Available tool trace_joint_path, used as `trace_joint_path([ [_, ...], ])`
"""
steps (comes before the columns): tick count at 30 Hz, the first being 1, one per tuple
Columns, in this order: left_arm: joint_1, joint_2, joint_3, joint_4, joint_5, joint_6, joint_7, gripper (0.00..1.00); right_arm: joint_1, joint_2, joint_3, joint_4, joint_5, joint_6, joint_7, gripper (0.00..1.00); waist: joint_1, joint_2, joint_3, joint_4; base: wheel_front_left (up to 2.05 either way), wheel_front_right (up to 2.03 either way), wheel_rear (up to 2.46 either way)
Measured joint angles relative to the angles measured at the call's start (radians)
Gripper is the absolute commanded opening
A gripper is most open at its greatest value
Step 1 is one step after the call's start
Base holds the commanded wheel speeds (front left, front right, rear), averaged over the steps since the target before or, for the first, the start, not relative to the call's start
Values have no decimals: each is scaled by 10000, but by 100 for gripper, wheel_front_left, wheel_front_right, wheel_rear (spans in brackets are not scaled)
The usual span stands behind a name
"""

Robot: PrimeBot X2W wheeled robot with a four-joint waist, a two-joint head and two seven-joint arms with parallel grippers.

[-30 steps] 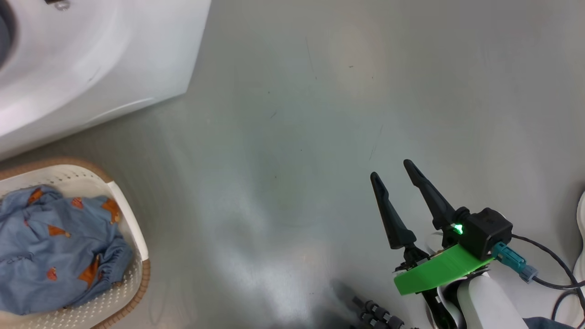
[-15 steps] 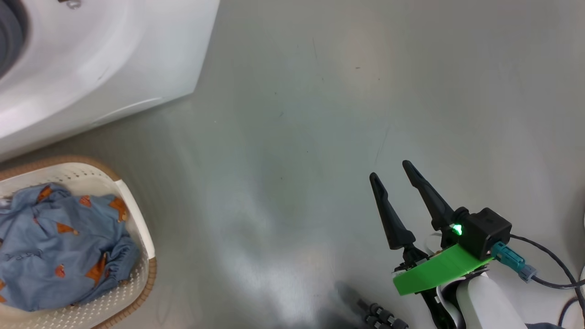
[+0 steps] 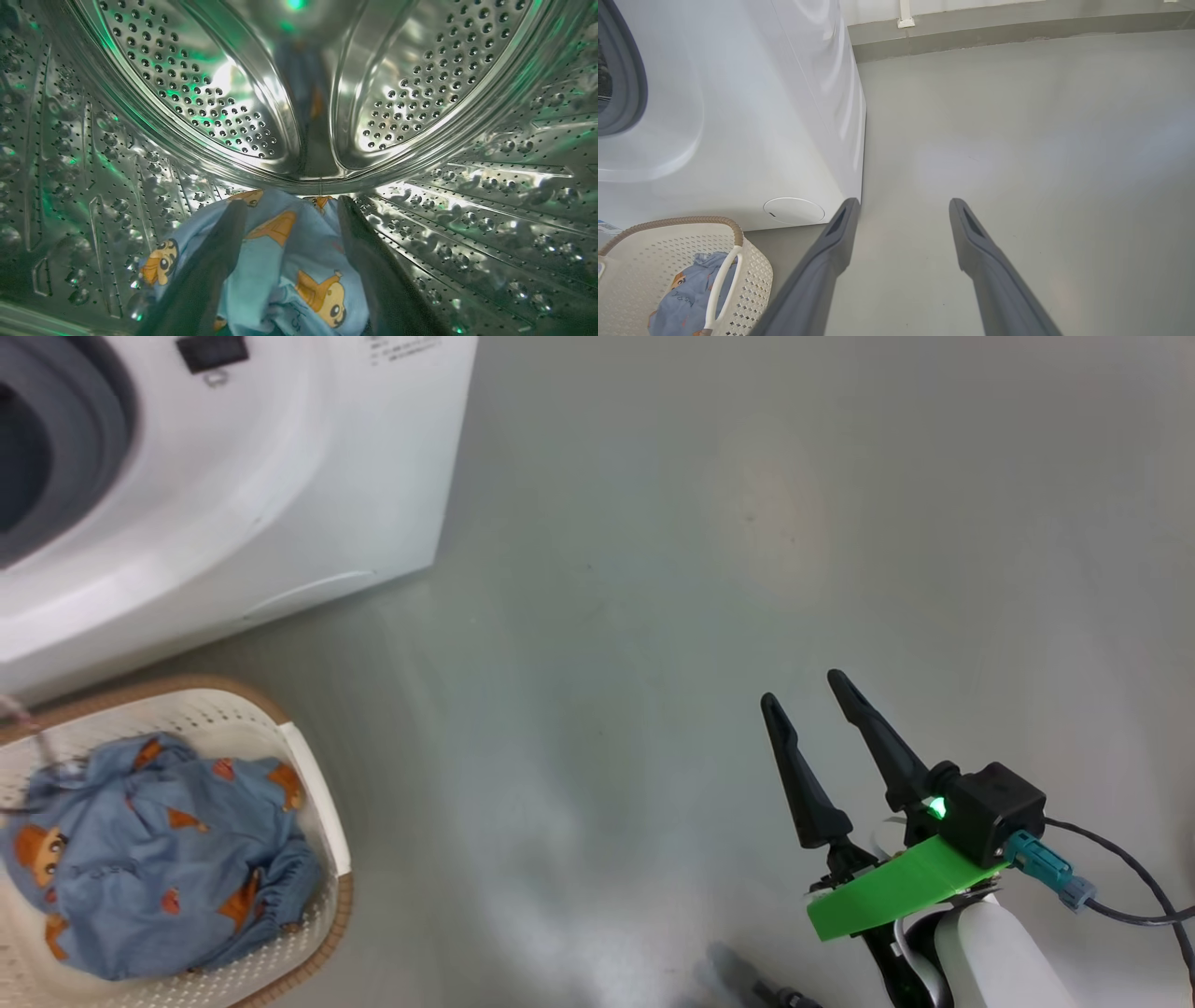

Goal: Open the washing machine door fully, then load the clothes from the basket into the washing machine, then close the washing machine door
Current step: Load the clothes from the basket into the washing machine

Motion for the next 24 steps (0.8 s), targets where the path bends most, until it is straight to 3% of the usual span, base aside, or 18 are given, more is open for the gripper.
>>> trace_joint_path([
  [15, 1336, -855, -38, 291, -441, 79, -2, 100, 3, -207, -61, 165, -13, 0, 0, 100, 0, 0, -1078, 570, 0, 0, 0],
  [24, 2942, -1499, 98, -1047, -711, 4, -2, 100, 208, -251, -247, 265, -13, 0, 0, 100, 0, 0, -1818, 1042, 0, 0, 0],
])
